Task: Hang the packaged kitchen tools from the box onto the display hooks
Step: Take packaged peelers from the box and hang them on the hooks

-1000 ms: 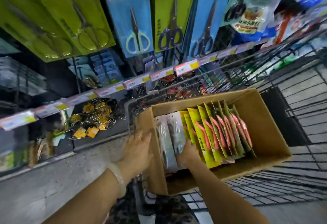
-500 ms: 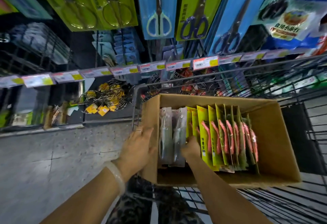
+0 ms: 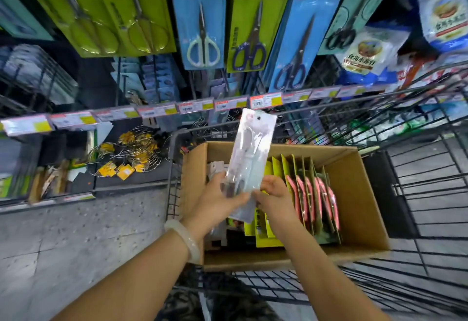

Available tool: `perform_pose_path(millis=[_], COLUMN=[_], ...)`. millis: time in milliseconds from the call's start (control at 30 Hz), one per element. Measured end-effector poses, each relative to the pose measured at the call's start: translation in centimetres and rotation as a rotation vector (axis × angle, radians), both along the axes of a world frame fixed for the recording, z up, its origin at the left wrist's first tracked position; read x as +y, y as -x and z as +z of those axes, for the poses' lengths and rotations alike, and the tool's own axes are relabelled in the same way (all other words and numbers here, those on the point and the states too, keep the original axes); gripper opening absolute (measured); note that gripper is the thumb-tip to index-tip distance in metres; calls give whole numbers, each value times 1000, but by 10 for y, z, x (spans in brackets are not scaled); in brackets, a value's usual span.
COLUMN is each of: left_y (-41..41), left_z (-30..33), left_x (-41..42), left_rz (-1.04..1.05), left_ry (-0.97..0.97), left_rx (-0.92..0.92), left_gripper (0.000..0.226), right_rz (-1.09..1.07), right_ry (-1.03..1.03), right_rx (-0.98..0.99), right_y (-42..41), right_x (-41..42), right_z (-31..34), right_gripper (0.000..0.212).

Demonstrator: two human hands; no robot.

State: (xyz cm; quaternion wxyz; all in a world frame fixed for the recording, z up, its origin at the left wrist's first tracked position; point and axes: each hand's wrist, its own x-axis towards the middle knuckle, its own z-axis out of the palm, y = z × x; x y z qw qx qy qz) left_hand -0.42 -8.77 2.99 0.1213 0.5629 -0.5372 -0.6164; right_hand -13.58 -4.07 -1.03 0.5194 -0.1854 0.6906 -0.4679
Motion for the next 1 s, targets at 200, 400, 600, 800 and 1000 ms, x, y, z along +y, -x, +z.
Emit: perform_pose_path(millis=[200, 400, 600, 800, 1000], left_y=[-25, -76, -100, -111, -108], left_z=[4, -14, -32, -39, -38], left_x=[-17, -19, -14, -25, -31], left_rz=[405, 631, 651, 584, 542], left_ry=[77, 91, 57, 34, 48], left_rx=[120, 47, 26, -13, -21], left_gripper=[32, 43, 35, 41, 40], right_rz=[161, 453, 459, 323, 159], right_ry=[110, -387, -500, -603, -563], right_rx=[-42, 273, 223, 346, 237], right_y=[-25, -33, -65, -76, -70], right_x=[-40, -32, -17, -31, -25], right_z=[12, -62, -111, -134, -113], right_gripper=[23, 37, 54, 22, 25])
